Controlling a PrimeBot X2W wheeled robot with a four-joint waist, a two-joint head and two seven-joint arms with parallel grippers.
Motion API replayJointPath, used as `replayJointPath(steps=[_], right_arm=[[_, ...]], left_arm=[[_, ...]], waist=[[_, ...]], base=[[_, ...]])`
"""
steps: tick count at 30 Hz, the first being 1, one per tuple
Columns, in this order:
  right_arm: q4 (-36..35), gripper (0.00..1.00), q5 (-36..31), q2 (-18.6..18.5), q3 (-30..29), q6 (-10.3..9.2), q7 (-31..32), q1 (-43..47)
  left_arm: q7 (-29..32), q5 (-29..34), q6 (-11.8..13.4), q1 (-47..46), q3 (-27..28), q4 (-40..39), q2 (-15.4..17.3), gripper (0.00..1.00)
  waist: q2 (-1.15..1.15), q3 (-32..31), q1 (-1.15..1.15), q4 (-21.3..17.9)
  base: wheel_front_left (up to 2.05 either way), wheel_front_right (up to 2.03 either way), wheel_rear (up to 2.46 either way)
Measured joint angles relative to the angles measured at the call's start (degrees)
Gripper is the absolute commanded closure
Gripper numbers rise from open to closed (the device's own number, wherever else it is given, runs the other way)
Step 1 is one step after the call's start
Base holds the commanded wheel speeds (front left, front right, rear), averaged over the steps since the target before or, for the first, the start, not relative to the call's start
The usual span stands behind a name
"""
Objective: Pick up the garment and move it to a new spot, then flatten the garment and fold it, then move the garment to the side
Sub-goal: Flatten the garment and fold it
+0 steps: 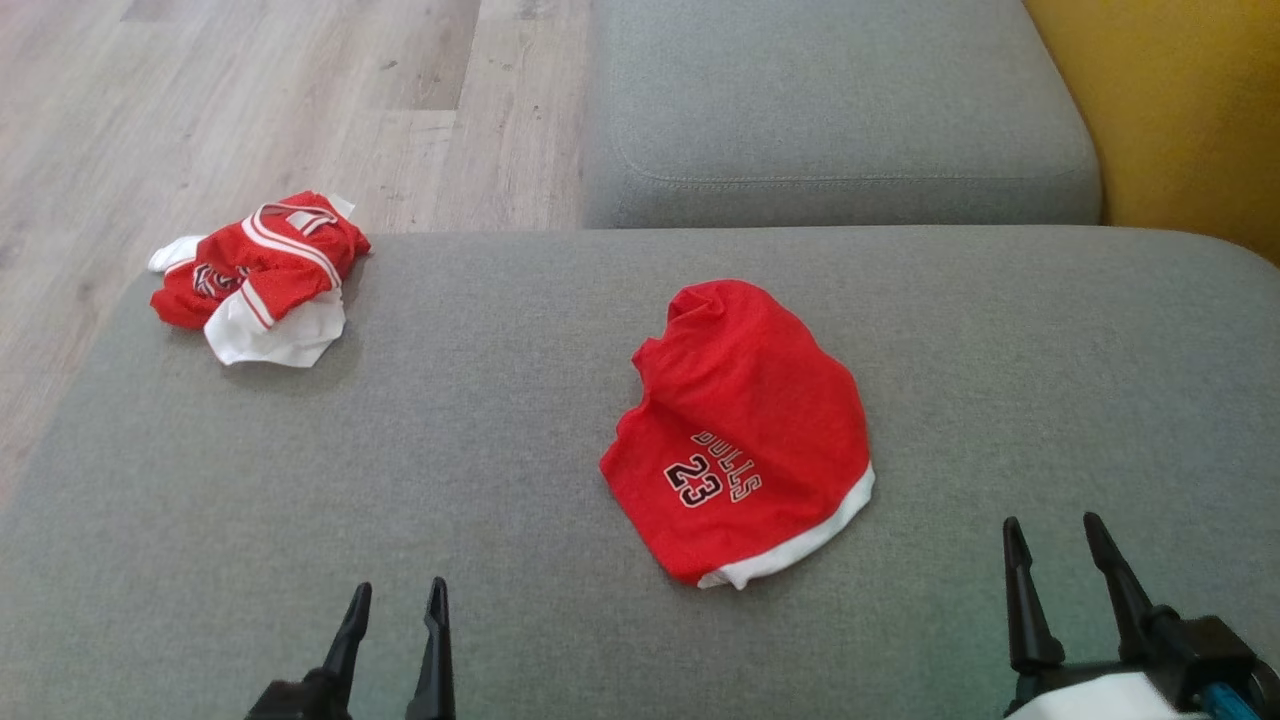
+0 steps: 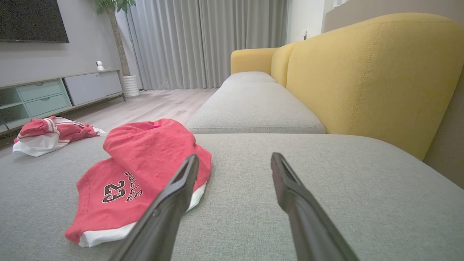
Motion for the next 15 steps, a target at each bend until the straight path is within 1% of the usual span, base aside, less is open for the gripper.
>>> replayJointPath(steps=[9, 15], right_arm=[[1.01, 0.00, 0.08, 0.01, 0.51, 0.00, 0.00, -0.08], [2.96, 0.00, 0.41, 0.01, 0.46, 0.00, 0.00, -0.25]], left_arm=[[0.00, 0.71, 0.16, 0.16, -0.13, -0.48, -0.23, 0.00], [0.01, 0.71, 0.22, 0.13, -0.15, -0.48, -0.21, 0.00]], waist=[[0.00, 0.00, 0.01, 0.52], [0.00, 0.09, 0.01, 0.73]], base=[[0.00, 0.00, 0.00], [0.00, 0.00, 0.00]])
